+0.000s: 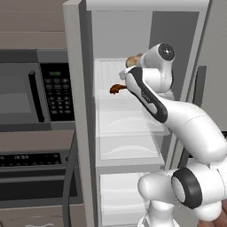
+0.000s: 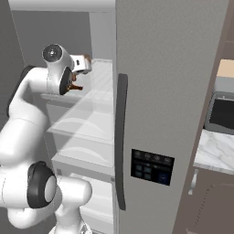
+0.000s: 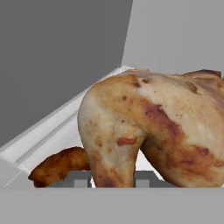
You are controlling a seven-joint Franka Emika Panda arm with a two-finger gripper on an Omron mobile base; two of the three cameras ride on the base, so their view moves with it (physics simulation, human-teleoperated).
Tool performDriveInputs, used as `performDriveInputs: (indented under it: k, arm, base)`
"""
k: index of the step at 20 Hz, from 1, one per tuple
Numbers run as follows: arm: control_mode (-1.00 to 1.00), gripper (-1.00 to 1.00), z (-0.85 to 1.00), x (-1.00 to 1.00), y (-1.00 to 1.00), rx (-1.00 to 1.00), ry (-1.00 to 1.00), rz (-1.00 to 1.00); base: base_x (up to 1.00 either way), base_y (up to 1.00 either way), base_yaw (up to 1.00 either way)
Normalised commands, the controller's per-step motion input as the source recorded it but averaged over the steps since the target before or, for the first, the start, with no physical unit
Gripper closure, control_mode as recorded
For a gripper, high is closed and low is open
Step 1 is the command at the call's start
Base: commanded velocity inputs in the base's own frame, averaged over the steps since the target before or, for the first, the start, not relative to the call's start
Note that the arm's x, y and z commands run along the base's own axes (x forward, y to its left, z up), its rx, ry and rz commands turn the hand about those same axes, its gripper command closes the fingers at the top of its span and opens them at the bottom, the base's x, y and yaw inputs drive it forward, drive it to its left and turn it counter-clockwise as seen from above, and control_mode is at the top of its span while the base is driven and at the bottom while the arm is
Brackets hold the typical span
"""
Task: Place the chicken drumstick on the counter behind the older chicken drumstick on the same shelf of the fridge to maintain FIFO order. Close the fridge door when finished.
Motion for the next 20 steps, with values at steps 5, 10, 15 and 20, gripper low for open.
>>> performDriveInputs:
  k: [5,10,15,20]
  arm:
    - [-1.0,1.0,-0.26,0.66,0.11,0.0,0.0,0.0]
    - [-1.0,1.0,-0.3,0.72,0.12,0.0,0.0,0.0]
    - [-1.0,1.0,-0.19,0.83,0.04,0.0,0.11,0.0]
    - [-1.0,1.0,-0.21,0.83,0.08,0.0,0.2,0.0]
  base:
    - [0.0,0.0,0.0]
    - [0.0,0.0,0.0]
    - [0.0,0.0,0.0]
    - [0.0,0.0,0.0]
